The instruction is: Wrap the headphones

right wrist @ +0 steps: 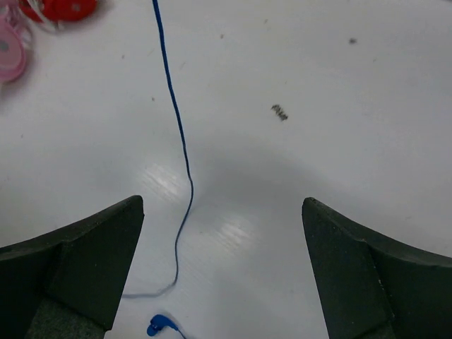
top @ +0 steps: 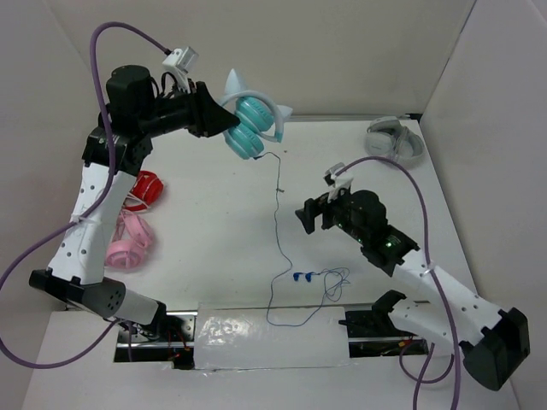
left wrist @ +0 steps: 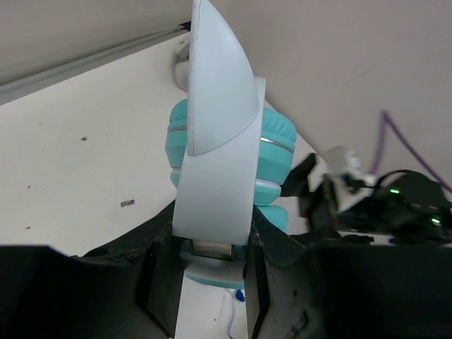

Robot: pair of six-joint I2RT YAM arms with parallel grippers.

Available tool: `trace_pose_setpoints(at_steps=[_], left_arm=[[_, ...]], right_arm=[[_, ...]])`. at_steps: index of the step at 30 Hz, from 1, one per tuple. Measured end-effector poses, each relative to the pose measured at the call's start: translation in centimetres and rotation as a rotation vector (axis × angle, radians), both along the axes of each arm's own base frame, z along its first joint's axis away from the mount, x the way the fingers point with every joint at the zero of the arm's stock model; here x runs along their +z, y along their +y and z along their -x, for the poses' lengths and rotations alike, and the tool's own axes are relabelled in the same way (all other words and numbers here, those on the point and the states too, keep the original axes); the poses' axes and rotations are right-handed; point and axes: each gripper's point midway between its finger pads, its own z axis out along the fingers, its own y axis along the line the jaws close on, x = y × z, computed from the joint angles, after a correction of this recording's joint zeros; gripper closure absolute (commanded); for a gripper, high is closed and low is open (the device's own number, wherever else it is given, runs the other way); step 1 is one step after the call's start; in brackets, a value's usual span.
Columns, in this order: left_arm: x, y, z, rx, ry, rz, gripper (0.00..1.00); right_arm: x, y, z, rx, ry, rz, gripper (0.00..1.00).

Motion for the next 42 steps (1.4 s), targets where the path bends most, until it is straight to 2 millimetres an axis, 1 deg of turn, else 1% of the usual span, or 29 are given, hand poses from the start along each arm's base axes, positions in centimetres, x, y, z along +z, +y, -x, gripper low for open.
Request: trace_pose_setpoints(at_steps=[2, 4, 7, 11, 16, 17, 18, 19, 20, 22, 23, 24, 25, 27, 28, 29, 30, 31, 32, 33, 35, 38, 41, 42], left_arm=[[0.5, -0.4, 0.7, -0.048, -0.009, 0.015, 1.0], [0.7, -0.7, 1.3, -0.084, -0.008, 0.028, 1.0], [1.3, -0.9, 2.0, -0.119, 0.0, 0.048, 1.0], [3.2, -0.8, 2.8, -0.134, -0.03, 0.074, 1.0], [7.0, -0.3, 4.1, -0.135, -0.116, 0.112, 1.0], [7.2, -0.3, 4.1, -0.135, -0.118, 0.114, 1.0], [8.9, 0.1, 4.8, -0.134, -0.165, 0.124, 1.0], [9.9, 0.2, 5.2, -0.134, -0.192, 0.131, 1.0], [10.9, 0.5, 5.7, -0.135, -0.22, 0.142, 1.0], [12.4, 0.9, 6.6, -0.131, -0.27, 0.157, 1.0], [12.9, 1.2, 7.1, -0.128, -0.288, 0.162, 1.0], [13.3, 1.4, 7.5, -0.129, -0.3, 0.167, 1.0], [13.6, 1.6, 8.0, -0.134, -0.31, 0.174, 1.0], [13.5, 1.7, 9.1, -0.159, -0.327, 0.175, 1.0], [13.3, 1.7, 9.7, -0.184, -0.328, 0.171, 1.0], [12.9, 1.5, 10.2, -0.217, -0.324, 0.167, 1.0], [12.4, 1.4, 10.7, -0.249, -0.313, 0.162, 1.0], [11.9, 1.2, 11.0, -0.286, -0.312, 0.157, 1.0], [10.8, 0.9, 11.2, -0.328, -0.297, 0.152, 1.0], [9.6, 0.7, 11.5, -0.362, -0.269, 0.149, 1.0], [6.6, 0.4, 11.9, -0.449, -0.199, 0.143, 1.0], [1.9, 0.0, 11.8, -0.535, -0.08, 0.148, 1.0], [-3.3, -0.1, 11.9, -0.595, 0.032, 0.161, 1.0], [-4.6, -0.1, 12.2, -0.617, 0.057, 0.166, 1.0]], right_arm=[[-3.0, 1.1, -0.3, 0.053, 0.062, 0.02, 0.0], [-5.3, 2.3, -0.6, 0.113, 0.129, 0.019, 0.0], [-7.3, 4.2, -1.0, 0.189, 0.193, -0.01, 0.0], [-8.7, 6.5, -0.9, 0.278, 0.245, -0.058, 0.0], [-10.2, 9.0, 0.1, 0.361, 0.284, -0.073, 0.0], [-10.6, 9.3, 0.2, 0.367, 0.294, -0.072, 0.0], [-11.2, 9.6, 0.3, 0.371, 0.31, -0.071, 0.0], [-11.7, 9.9, 0.5, 0.375, 0.327, -0.073, 0.02], [-12.1, 10.1, 0.5, 0.375, 0.341, -0.075, 0.06], [-12.8, 10.3, 0.4, 0.372, 0.36, -0.083, 0.46], [-13.0, 10.4, 0.4, 0.374, 0.367, -0.092, 0.86], [-13.1, 10.6, 0.4, 0.376, 0.366, -0.106, 0.97], [-13.2, 10.6, 0.5, 0.376, 0.369, -0.12, 1.0], [-13.3, 10.4, 0.5, 0.365, 0.38, -0.135, 1.0], [-13.2, 10.3, 0.3, 0.359, 0.381, -0.139, 1.0], [-12.9, 9.6, -0.5, 0.327, 0.383, -0.139, 1.0], [-12.8, 9.5, -0.6, 0.323, 0.381, -0.14, 1.0], [-12.5, 8.7, -1.4, 0.294, 0.382, -0.142, 1.0], [-12.1, 7.8, -2.3, 0.258, 0.381, -0.14, 1.0], [-11.4, 6.6, -3.7, 0.206, 0.376, -0.141, 1.0], [-9.8, 3.5, -6.6, 0.094, 0.359, -0.151, 1.0], [-7.3, -2.0, -10.7, -0.085, 0.339, -0.166, 1.0], [-4.3, -7.0, -13.6, -0.229, 0.317, -0.153, 1.0], [-3.1, -8.0, -14.2, -0.257, 0.299, -0.144, 1.0]])
